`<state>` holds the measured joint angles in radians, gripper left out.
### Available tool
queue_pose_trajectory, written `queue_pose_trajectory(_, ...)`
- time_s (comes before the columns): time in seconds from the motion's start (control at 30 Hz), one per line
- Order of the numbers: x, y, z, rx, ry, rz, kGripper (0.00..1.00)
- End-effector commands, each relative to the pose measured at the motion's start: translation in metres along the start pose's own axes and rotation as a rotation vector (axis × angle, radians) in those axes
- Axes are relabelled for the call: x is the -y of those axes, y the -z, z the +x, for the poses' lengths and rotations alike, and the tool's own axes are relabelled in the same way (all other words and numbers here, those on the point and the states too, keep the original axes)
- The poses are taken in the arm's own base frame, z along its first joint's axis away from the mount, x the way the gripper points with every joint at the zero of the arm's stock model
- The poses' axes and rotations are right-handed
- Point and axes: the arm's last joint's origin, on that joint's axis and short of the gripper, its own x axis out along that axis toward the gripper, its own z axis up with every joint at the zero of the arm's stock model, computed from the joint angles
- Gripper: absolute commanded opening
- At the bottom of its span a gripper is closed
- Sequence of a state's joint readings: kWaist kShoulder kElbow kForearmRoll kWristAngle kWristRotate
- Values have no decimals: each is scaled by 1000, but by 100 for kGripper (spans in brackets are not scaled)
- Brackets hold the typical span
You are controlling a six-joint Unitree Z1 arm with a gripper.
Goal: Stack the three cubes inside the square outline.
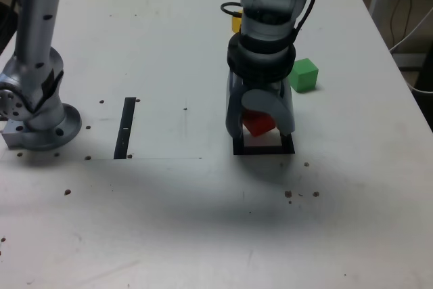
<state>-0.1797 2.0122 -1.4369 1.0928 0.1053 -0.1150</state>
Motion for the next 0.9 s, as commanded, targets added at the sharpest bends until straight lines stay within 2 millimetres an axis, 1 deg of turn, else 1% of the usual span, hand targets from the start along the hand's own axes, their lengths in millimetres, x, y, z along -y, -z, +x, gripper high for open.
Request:
queue_pose_trajectory(0.0, -2, -3, 5, -3, -16, -3, 42)
queue_pose_trajectory(0.27, -5, -5, 11, -11, -48, -8, 43)
queue_pose_trajectory(0.53, -6, -5, 14, -19, -54, -4, 51)
queue_pose_trajectory(0.87, -5, -3, 19, -33, -38, 10, 54)
